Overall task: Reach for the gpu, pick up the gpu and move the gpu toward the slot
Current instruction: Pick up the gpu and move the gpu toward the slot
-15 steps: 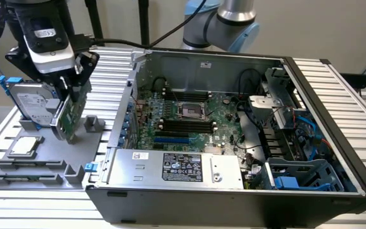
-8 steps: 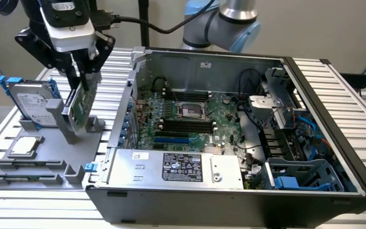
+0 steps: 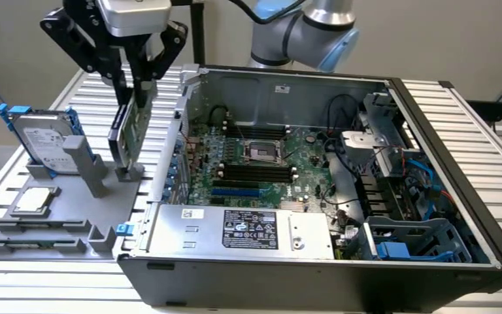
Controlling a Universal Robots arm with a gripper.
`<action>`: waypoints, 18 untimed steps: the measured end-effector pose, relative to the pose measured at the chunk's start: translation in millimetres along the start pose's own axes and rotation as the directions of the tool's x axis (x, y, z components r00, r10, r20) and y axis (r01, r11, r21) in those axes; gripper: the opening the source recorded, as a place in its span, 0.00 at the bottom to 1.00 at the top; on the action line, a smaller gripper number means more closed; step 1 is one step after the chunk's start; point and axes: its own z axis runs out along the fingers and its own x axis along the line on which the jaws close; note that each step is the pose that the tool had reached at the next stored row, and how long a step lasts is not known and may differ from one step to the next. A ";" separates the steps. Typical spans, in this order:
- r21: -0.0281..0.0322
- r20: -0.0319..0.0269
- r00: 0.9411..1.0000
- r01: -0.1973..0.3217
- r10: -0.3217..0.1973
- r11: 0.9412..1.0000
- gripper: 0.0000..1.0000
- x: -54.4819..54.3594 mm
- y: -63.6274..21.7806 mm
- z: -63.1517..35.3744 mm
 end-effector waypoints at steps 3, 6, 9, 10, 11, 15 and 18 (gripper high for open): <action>-0.006 0.000 1.000 0.000 0.000 1.000 0.26 -13.5 -0.9 -1.3; -0.013 0.000 1.000 0.001 -0.001 1.000 0.26 -27.2 -1.4 -2.1; -0.013 0.000 1.000 0.001 -0.001 1.000 0.26 -40.8 -1.5 -2.7; -0.013 0.000 1.000 0.001 -0.001 1.000 0.26 -45.6 -1.6 -2.6; -0.013 0.000 1.000 0.001 -0.001 1.000 0.26 -50.0 -1.6 -2.4; -0.014 0.000 1.000 0.001 -0.001 1.000 0.26 -68.6 -1.8 -0.1; -0.014 0.000 1.000 0.001 -0.001 1.000 0.26 -82.4 -1.7 2.2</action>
